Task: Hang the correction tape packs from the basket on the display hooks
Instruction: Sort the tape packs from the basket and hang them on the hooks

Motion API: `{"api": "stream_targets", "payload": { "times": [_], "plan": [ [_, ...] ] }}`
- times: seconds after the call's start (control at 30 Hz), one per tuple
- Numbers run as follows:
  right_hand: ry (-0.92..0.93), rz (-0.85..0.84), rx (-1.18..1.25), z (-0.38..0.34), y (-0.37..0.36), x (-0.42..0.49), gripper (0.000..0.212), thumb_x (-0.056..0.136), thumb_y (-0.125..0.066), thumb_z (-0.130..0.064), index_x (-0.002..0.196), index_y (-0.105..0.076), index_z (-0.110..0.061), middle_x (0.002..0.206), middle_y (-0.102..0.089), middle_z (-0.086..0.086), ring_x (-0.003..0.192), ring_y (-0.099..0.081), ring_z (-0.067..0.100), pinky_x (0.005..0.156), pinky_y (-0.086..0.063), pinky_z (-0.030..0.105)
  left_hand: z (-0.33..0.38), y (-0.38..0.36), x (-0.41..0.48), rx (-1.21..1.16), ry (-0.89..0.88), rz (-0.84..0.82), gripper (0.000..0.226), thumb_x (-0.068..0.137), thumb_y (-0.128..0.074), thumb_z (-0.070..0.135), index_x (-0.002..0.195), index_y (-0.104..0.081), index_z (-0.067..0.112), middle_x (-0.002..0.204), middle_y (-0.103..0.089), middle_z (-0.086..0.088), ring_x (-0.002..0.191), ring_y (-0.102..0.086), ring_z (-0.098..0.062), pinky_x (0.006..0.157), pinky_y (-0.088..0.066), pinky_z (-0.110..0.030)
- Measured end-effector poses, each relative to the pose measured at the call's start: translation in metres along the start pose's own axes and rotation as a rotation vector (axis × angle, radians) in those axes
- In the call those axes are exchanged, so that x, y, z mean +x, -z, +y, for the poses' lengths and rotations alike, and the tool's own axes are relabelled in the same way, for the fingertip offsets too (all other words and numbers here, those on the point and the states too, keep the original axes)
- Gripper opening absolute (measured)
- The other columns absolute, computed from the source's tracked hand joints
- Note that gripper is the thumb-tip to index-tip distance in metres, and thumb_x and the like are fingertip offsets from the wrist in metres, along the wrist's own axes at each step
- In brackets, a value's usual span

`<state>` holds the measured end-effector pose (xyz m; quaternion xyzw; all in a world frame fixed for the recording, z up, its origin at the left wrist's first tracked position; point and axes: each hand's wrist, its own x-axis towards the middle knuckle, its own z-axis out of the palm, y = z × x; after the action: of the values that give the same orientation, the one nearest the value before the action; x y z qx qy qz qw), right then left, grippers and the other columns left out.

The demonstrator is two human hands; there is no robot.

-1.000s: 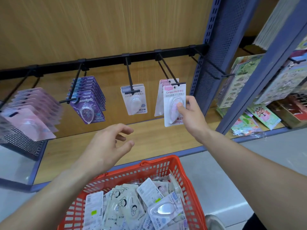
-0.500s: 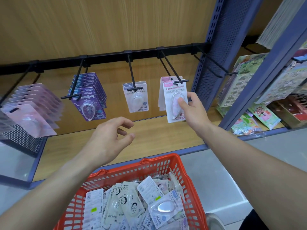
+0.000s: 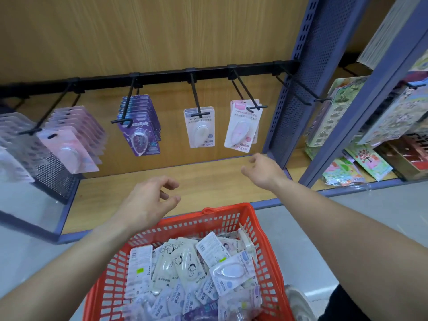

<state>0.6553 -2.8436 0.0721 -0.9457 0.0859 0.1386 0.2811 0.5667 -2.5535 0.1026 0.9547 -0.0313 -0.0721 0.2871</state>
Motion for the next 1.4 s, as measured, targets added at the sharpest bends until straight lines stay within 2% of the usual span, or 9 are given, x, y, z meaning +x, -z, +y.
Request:
{"api": "stream_targets", "payload": {
  "times": [0.13,0.23,0.33,0.6,0.73,0.87,1.03,1.23,1.4],
  "plan": [
    [0.121,-0.187,-0.223,0.018,-0.037,-0.047,0.050,0.096,-0.060,-0.045,0.134,-0.057,-0.013,0.115,-0.065,0.007,0.113,-0.061,0.029,0.090,-0.050,0.037,-0.031,-0.038,-0.028,-0.065,0.131,-0.067,0.016,0.093,-0.071,0.029,0.107,-0.064,0.029,0.109,-0.069,0.009,0.086,-0.067,-0.011,0.074,-0.049,-0.027],
    [0.237,-0.420,-0.356,0.035,-0.074,-0.084,0.040,0.096,-0.062,-0.043,0.123,-0.061,-0.014,0.122,-0.065,0.005,0.107,-0.060,0.024,0.086,-0.048,0.034,-0.065,-0.080,-0.060,0.090,0.146,-0.238,0.032,0.094,-0.069,0.032,0.122,-0.064,0.019,0.119,-0.068,0.001,0.097,-0.062,-0.014,0.081,-0.043,-0.024],
    [0.268,-0.550,-0.390,0.053,-0.112,-0.107,0.043,0.098,-0.061,-0.039,0.132,-0.058,-0.013,0.131,-0.058,0.004,0.116,-0.057,0.024,0.085,-0.039,0.029,-0.091,-0.114,-0.086,0.115,0.212,-0.378,0.039,0.097,-0.065,0.034,0.130,-0.058,0.015,0.130,-0.062,-0.002,0.103,-0.061,-0.018,0.089,-0.047,-0.028],
    [0.096,-0.352,-0.222,0.079,-0.202,-0.098,0.058,0.093,-0.060,-0.039,0.147,-0.047,-0.023,0.152,-0.047,0.006,0.138,-0.044,0.029,0.113,-0.037,0.039,-0.125,-0.165,-0.088,0.019,0.360,-0.401,0.057,0.096,-0.066,0.035,0.144,-0.044,0.014,0.137,-0.058,-0.006,0.114,-0.061,-0.025,0.093,-0.050,-0.034],
    [0.155,-0.213,-0.154,0.073,-0.225,-0.078,0.058,0.094,-0.063,-0.041,0.147,-0.047,-0.024,0.145,-0.053,0.002,0.136,-0.045,0.027,0.113,-0.036,0.041,-0.125,-0.184,-0.066,-0.193,0.459,-0.219,0.054,0.090,-0.077,0.034,0.131,-0.056,0.006,0.140,-0.057,-0.003,0.112,-0.063,-0.027,0.094,-0.049,-0.033],
    [0.273,-0.325,-0.051,0.061,-0.247,-0.073,0.059,0.088,-0.073,-0.045,0.140,-0.052,-0.026,0.114,-0.060,-0.008,0.115,-0.056,0.021,0.097,-0.046,0.038,-0.127,-0.205,-0.062,-0.286,0.492,-0.111,0.052,0.082,-0.084,0.026,0.125,-0.059,0.013,0.110,-0.058,-0.002,0.099,-0.058,-0.023,0.083,-0.047,-0.032],
    [0.285,-0.333,-0.115,0.060,-0.269,-0.075,0.077,0.079,-0.078,-0.056,0.144,-0.045,-0.032,0.124,-0.062,-0.010,0.122,-0.050,0.021,0.101,-0.036,0.039,-0.141,-0.208,-0.062,-0.515,0.493,-0.070,0.028,0.085,-0.079,0.004,0.101,-0.061,0.018,0.091,-0.056,0.004,0.068,-0.052,-0.013,0.055,-0.042,-0.010],
    [0.300,-0.315,-0.096,0.060,-0.271,-0.075,0.097,0.078,-0.078,-0.058,0.155,-0.022,-0.044,0.117,-0.058,-0.010,0.116,-0.048,0.018,0.102,-0.036,0.043,-0.144,-0.206,-0.062,-0.584,0.492,-0.104,0.033,0.085,-0.079,0.004,0.105,-0.060,0.022,0.094,-0.060,0.007,0.073,-0.056,-0.008,0.058,-0.047,-0.010],
    [0.218,-0.273,0.043,0.060,-0.269,-0.070,0.075,0.084,-0.078,-0.045,0.147,-0.040,-0.033,0.113,-0.060,-0.009,0.111,-0.054,0.018,0.096,-0.041,0.039,-0.145,-0.203,-0.061,-0.490,0.454,-0.103,0.022,0.094,-0.069,0.003,0.098,-0.062,0.024,0.078,-0.058,0.013,0.071,-0.056,-0.005,0.067,-0.044,-0.019]
  ]
}}
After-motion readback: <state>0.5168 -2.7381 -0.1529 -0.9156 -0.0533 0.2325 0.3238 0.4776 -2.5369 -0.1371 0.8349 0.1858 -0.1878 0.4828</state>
